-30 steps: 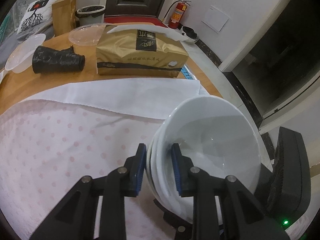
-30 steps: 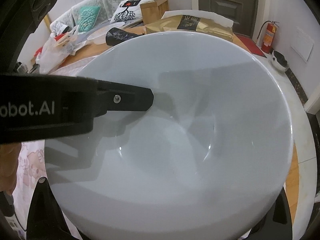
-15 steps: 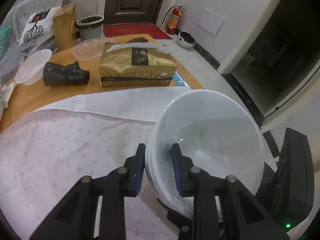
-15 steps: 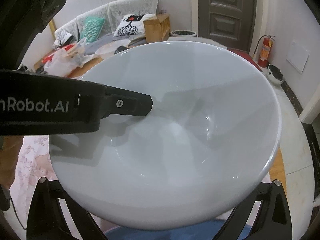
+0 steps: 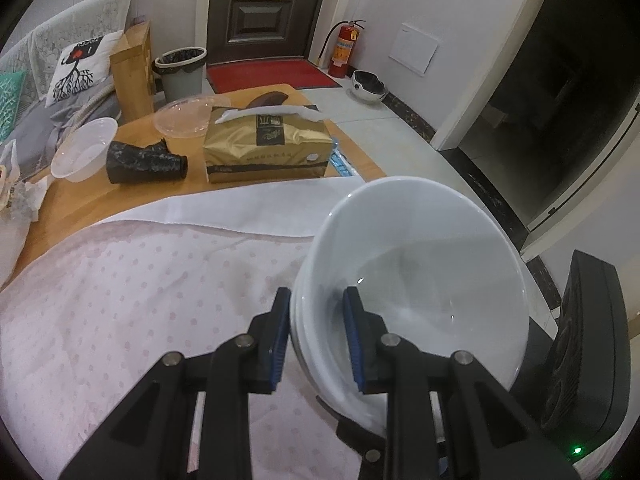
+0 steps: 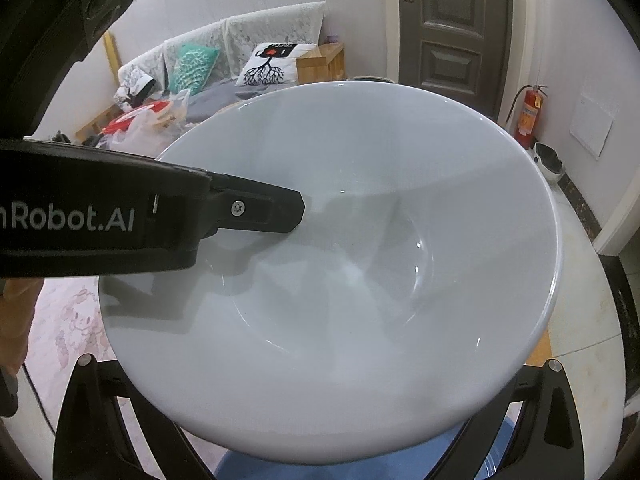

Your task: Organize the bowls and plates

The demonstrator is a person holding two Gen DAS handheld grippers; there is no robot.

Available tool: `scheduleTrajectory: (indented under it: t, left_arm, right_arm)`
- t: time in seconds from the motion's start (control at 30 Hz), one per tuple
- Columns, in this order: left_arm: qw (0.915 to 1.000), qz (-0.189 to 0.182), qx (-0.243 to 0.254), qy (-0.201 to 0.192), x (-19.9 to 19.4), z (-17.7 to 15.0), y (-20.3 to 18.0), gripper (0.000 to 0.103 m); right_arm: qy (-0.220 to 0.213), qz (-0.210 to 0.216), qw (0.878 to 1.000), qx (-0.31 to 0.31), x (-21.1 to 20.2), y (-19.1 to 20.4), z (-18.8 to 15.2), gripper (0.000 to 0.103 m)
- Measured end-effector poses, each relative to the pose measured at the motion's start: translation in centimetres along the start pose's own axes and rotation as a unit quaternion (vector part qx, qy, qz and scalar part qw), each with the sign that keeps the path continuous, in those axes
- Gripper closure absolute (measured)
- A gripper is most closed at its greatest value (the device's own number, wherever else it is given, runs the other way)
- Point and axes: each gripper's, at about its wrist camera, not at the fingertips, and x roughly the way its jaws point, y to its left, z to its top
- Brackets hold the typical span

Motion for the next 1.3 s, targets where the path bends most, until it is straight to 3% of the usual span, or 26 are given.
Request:
scheduleTrajectory:
  t: [0.7, 1.3]
  left_arm:
    - [0.9995, 0.005, 0.029, -0.006, -3.3, -2.9, -4.7, 0.082]
    - [0.9986, -0.001, 0.052, 0.011, -2.0, -5.3, -9.5, 0.082]
  right_arm:
    - [-0.01, -0.017, 1.0, 0.007, -5.0, 0.7, -2.8, 0.005]
    - [-0.001, -0.031, 0.999, 0.022, -7.7, -1.7, -6.7, 0.005]
